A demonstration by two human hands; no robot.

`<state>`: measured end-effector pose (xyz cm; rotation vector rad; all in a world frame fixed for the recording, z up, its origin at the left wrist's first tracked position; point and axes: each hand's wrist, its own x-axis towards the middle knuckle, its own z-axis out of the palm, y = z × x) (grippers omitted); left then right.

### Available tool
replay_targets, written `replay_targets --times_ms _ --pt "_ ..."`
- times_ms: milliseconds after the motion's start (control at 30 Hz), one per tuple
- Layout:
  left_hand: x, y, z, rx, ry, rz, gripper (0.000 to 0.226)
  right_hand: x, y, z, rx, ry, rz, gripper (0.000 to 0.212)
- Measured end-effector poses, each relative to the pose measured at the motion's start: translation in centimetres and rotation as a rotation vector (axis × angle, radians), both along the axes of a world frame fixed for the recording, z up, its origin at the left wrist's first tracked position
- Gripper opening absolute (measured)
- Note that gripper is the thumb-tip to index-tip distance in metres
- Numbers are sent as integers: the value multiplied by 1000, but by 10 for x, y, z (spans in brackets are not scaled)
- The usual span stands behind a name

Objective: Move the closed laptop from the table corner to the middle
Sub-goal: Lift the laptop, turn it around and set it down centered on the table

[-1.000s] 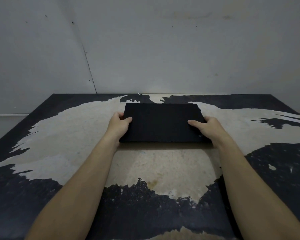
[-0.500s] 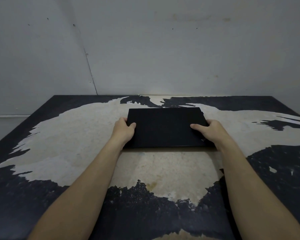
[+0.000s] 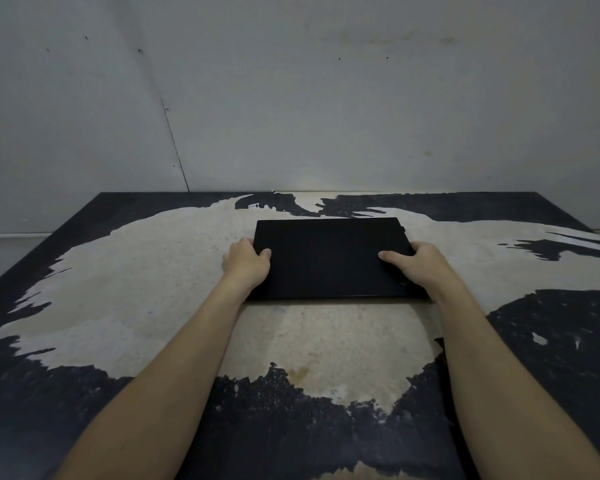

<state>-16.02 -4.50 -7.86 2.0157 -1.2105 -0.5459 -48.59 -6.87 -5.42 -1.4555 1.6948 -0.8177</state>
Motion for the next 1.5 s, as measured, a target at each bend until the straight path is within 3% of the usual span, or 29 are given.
replay_targets --times_ms 333,467,667,833,1000,1200,1333,1500 --pt "-1 -2 -1 28 -59 -6 38 -2 -10 -6 14 128 -18 60" --pt "-2 -2 2 65 -108 1 42 1 -13 -11 -17 242 -20 99" --pt "-1 -1 0 80 -160 -26 49 6 -8 -8 -56 264 -11 119" --pt "-2 1 2 90 -209 -18 50 7 -8 -9 -59 301 1 108" --pt "-5 3 4 95 -216 -26 51 7 -9 -9 -41 287 -13 119" --pt "-3 3 2 84 -216 -44 51 5 -15 -13 -18 308 -19 100" --pt "-3 4 2 79 -220 -41 50 6 -12 -12 -24 276 -32 116" --pt "-4 6 9 114 -185 -43 50 9 -12 -6 4 326 -44 97"
